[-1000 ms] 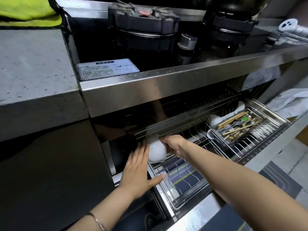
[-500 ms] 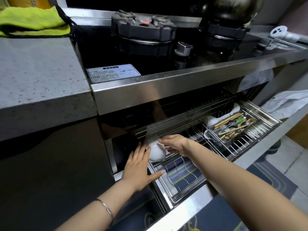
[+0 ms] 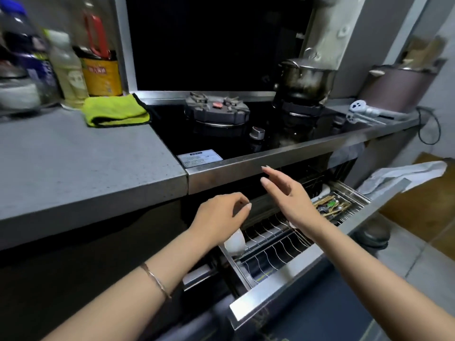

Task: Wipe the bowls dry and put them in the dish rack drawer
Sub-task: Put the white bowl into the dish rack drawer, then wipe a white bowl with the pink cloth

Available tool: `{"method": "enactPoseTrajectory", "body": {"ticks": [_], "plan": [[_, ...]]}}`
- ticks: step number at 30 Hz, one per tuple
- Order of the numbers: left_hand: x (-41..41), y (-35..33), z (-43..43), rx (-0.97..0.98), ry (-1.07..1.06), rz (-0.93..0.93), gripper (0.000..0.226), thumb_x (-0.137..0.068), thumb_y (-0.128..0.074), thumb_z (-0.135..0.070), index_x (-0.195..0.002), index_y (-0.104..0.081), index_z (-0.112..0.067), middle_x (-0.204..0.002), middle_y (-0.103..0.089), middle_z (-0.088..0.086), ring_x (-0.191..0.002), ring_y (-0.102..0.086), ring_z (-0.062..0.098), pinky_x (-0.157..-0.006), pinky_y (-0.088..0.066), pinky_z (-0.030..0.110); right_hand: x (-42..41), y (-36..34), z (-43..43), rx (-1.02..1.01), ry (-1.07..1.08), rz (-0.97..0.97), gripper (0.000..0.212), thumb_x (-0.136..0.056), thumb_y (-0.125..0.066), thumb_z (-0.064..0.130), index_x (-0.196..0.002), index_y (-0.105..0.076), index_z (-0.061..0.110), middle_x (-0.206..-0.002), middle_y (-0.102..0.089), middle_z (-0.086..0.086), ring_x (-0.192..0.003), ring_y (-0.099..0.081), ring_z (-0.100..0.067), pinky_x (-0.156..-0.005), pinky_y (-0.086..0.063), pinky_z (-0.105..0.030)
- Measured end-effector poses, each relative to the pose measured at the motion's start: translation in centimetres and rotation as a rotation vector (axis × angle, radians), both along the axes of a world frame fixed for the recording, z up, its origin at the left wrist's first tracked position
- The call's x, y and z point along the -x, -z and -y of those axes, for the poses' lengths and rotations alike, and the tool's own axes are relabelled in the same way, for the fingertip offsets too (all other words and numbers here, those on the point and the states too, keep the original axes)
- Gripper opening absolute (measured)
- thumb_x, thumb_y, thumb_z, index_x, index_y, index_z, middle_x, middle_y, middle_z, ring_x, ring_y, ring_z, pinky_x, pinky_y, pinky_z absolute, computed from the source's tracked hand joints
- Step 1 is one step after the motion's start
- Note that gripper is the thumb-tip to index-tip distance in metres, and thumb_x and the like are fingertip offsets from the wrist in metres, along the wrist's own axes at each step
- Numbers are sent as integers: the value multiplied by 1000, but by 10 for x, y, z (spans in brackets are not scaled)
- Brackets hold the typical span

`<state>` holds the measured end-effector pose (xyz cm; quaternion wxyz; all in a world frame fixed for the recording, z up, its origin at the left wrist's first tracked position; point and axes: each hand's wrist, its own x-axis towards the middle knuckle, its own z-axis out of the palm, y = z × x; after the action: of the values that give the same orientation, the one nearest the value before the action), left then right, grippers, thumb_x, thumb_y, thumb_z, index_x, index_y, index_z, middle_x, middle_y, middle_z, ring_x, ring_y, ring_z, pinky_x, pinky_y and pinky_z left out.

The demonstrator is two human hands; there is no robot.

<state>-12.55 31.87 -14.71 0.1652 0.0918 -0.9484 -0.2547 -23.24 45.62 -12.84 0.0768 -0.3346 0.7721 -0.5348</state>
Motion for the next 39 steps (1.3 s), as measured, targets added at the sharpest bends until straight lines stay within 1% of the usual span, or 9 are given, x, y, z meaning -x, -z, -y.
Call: {"method": "enactPoseTrajectory", "body": {"ticks": [5, 10, 13, 18, 25, 29, 33, 36, 39], "plan": [[-68, -70, 39, 53, -82, -181, 19, -94, -49, -39, -103, -65, -32, -89, -65, -16, -81, -59, 6, -71, -43, 26, -62, -52, 39, -26, -113, -195, 49, -94, -50, 40, -141, -37, 37, -153, -20, 20, -138, -16, 7, -103, -20, -12], [-149, -104, 111, 92, -261, -157, 23, -95, -49, -38, -107, -67, -29, -100, -66, -15, -87, -60, 9, -76, -49, 30, -115, -77, 103, -51, -254, -230, 56, -91, -51, 44, -144, -32, 36, -155, -13, 20, -134, -14, 11, -102, -19, -9], [-200, -109, 158, 115, -377, -113, 21, -94, -51, -37, -106, -66, -30, -104, -67, -15, -91, -60, 9, -77, -47, 28, -147, -83, 148, -97, -347, -272, 62, -88, -52, 49, -145, -32, 34, -156, -12, 18, -140, -11, 5, -112, -14, -19], [-277, -112, 221, 122, -611, -16, 24, -92, -53, -36, -113, -63, -29, -114, -64, -13, -102, -60, 14, -79, -42, 26, -194, -88, 227, -182, -483, -319, 58, -90, -58, 42, -142, -38, 27, -154, -23, 11, -141, -20, -3, -105, -13, -12], [-331, -104, 278, 103, -845, 269, 48, -88, -53, -53, -122, -55, -20, -125, -60, 1, -118, -53, 22, -92, -42, 29, -249, -91, 319, -305, -621, -295, 53, -91, -58, 39, -138, -46, 16, -144, -44, -1, -130, -42, -15, -103, -29, -21], [-332, -101, 291, 17, -841, 344, 36, -80, -62, -56, -89, -59, -21, -106, -66, 2, -105, -58, 23, -83, -45, 29, -266, -89, 353, -409, -627, -272, 53, -93, -55, 38, -137, -46, 10, -135, -53, -8, -118, -53, -21, -94, -38, -23], [-329, -99, 296, -283, -700, 211, 21, -78, -73, -26, -73, -53, -22, -71, -59, -5, -67, -55, 13, -58, -45, 23, -269, -88, 370, -521, -648, -332, 59, -88, -65, 32, -139, -43, 9, -121, -60, -8, -106, -58, -21, -84, -40, -22], [-328, -105, 294, -497, -542, -14, 24, -82, -62, -2, -77, -46, -18, -60, -48, -5, -48, -40, 4, -46, -31, 19, -267, -93, 371, -485, -761, -155, 43, -86, -69, 29, -123, -54, 13, -103, -60, 1, -86, -58, -10, -71, -43, -17], [-331, -123, 295, -561, -451, -178, 22, -72, -64, -14, -83, -46, -19, -59, -47, -6, -48, -39, 2, -49, -31, 20, -258, -98, 369, -316, -939, 227, 27, -86, -66, 29, -107, -64, 11, -104, -69, -2, -94, -64, -12, -88, -49, -20]]}}
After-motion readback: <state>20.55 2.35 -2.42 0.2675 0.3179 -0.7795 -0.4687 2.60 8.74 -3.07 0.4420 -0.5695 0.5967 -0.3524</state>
